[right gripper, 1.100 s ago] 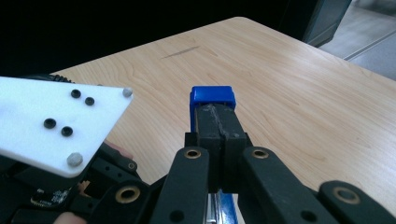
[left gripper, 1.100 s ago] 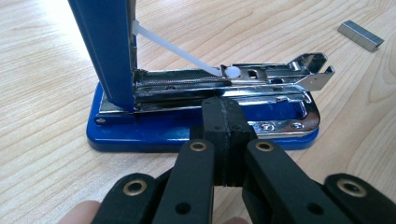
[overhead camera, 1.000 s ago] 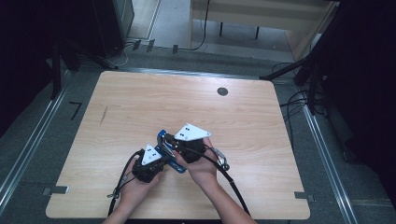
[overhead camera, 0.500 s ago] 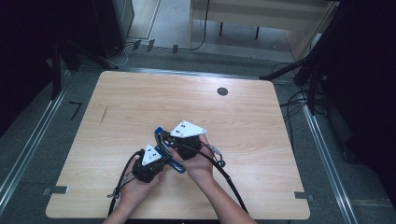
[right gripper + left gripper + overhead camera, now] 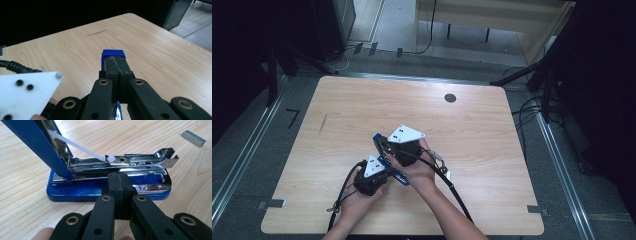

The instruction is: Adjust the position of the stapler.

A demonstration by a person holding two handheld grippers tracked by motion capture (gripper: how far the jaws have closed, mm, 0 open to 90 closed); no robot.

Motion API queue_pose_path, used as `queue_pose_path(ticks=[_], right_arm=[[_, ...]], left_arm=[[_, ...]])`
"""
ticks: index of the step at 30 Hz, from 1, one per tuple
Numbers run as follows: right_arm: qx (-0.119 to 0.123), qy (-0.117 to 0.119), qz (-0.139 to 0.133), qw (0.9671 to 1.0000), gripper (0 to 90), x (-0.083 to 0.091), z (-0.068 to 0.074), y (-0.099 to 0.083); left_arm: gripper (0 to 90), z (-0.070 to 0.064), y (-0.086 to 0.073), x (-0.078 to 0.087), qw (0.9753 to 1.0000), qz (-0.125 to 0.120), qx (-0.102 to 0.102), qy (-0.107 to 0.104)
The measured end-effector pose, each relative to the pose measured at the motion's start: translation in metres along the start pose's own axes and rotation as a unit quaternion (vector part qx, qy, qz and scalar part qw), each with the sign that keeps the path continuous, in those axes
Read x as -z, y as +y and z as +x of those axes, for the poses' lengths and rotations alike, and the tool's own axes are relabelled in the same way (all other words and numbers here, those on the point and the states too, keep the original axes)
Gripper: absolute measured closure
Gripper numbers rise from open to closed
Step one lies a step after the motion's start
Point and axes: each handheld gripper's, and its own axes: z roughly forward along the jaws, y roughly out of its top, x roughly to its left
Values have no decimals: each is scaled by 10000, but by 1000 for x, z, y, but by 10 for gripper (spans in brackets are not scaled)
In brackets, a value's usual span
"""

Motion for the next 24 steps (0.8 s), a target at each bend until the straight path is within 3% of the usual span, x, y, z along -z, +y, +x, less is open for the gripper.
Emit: queue_pose_path(ticks=[24], right_arm=[[-8, 93, 132, 9999, 900, -31, -6, 2]], left_arm=[[900, 0, 0, 0, 10000, 1, -9, 5]])
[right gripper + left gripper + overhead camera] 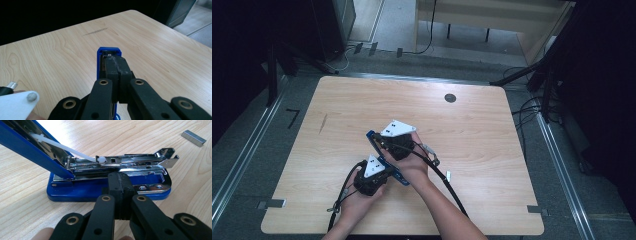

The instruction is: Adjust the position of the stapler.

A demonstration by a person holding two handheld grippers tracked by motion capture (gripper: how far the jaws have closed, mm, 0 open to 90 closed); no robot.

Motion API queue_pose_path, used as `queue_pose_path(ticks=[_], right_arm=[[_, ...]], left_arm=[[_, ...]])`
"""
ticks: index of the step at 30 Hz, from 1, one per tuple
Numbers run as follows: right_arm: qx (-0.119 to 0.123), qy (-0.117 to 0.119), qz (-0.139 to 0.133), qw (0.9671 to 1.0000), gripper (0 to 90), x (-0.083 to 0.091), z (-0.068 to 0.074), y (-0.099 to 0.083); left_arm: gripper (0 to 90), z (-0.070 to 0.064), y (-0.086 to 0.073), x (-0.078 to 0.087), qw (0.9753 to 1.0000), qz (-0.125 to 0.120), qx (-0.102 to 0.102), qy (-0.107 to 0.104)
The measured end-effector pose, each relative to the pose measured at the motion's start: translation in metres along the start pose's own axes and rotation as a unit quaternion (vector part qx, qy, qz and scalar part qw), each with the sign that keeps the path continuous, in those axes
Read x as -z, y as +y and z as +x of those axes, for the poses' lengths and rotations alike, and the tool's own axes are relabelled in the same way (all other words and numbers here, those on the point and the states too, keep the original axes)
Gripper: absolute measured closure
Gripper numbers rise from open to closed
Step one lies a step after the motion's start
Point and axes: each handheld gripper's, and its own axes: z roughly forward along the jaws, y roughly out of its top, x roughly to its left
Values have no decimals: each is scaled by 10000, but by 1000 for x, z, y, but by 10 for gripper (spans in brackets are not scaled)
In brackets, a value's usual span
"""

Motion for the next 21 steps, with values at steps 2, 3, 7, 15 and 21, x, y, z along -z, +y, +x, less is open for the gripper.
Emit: queue_pose_path(ticks=[2, 3, 7, 15, 21], right_arm=[[14, 39, 22, 10000, 900, -3, 0, -1], [45, 36, 39, 10000, 900, -4, 0, -1], [22, 68, 76, 9999, 900, -8, 1, 0], [6, 90, 108, 9999, 900, -12, 1, -2], [1, 101, 134, 9999, 900, -16, 1, -4]], left_arm=[[900, 0, 0, 0, 10000, 2, 3, -3], [900, 0, 0, 0, 10000, 0, 7, -4], [900, 0, 0, 0, 10000, -2, 10, -8], [900, 0, 0, 0, 10000, 2, 4, -2], [900, 0, 0, 0, 10000, 8, -3, -4]])
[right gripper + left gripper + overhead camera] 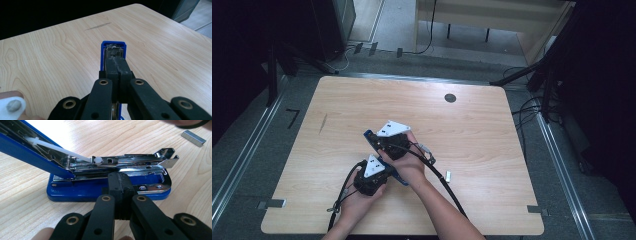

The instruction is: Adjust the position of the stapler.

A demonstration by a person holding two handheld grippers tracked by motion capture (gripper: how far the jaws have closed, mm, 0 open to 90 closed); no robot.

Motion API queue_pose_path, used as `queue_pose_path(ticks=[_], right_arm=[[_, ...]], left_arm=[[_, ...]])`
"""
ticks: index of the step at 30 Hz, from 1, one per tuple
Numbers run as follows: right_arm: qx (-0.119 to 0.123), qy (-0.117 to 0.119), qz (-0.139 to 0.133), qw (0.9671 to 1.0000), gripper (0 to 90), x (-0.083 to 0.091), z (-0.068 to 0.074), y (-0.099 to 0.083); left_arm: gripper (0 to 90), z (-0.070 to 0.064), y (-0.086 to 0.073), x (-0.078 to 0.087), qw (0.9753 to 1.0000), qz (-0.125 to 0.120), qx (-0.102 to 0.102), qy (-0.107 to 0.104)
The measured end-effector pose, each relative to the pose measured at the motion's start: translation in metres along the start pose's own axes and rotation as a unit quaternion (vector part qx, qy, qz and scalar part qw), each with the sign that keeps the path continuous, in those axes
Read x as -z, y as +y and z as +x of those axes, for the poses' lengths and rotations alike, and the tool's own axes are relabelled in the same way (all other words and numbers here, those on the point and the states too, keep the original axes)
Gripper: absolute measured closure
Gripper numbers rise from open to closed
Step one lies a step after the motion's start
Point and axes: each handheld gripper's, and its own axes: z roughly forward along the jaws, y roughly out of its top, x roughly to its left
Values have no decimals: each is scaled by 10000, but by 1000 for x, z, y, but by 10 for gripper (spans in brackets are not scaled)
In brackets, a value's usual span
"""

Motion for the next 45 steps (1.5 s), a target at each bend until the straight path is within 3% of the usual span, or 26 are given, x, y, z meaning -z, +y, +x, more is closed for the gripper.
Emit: queue_pose_path(ticks=[4, 8, 16, 22, 28, 36, 45], right_arm=[[-30, 6, 24, 10000, 900, -2, 0, 0], [111, -17, 328, 9994, 900, -12, 1, -7], [50, 19, 631, 9980, 900, -25, 0, -16], [29, -20, 996, 9950, 900, -35, 1, -18], [-84, 54, 1049, 9944, 900, -35, -1, -16], [-166, 25, 772, 9969, 900, -16, -7, -13], [-208, -144, 577, 9980, 900, 27, -22, -26]], left_arm=[[900, 0, 0, 0, 10000, 2, -2, -6], [900, 0, 0, 0, 10000, 12, -10, -7], [900, 0, 0, 0, 10000, 4, 7, -6], [900, 0, 0, 0, 10000, 12, -5, -6], [900, 0, 0, 0, 10000, 17, -15, -12], [900, 1, 0, 0, 10000, 14, 10, -24], [900, 1, 0, 0, 10000, 10, 19, -30]])
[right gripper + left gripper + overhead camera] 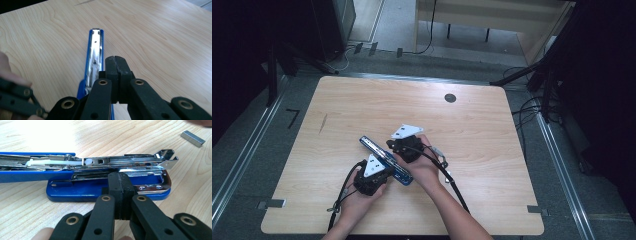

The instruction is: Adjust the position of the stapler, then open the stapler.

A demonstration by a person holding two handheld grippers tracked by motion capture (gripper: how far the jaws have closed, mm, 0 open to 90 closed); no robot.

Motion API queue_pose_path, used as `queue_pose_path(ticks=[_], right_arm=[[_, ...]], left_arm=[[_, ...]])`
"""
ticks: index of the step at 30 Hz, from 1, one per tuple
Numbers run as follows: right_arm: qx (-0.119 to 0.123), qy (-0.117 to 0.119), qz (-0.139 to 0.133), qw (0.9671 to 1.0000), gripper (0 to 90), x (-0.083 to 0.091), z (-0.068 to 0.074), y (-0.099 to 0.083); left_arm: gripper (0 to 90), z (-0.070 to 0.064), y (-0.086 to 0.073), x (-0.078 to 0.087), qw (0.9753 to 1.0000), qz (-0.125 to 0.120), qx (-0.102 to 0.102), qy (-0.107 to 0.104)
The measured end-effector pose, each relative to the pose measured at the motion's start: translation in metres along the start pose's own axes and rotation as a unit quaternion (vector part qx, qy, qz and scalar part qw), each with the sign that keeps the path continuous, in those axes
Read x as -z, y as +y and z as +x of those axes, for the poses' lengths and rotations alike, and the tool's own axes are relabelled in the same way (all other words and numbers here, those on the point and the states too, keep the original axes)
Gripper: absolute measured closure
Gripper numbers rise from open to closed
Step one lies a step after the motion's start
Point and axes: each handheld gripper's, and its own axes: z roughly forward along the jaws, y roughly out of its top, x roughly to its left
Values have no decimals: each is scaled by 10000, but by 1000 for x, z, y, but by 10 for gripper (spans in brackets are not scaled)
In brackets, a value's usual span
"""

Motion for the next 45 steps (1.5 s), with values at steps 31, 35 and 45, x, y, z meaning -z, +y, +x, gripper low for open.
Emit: queue_pose_path(ticks=[31, 35, 45], right_arm=[[-856, -787, 94, 9932, 612, 121, -41, -124], [-933, -870, 173, 9917, 580, 127, -37, -133], [-986, -836, -9, 9916, 804, 129, -33, -134]], left_arm=[[900, 0, 0, 0, 10000, 14, -10, 12], [900, 0, 0, 0, 10000, 12, -5, 10], [900, 1, 0, 0, 10000, 25, 1, -5]])
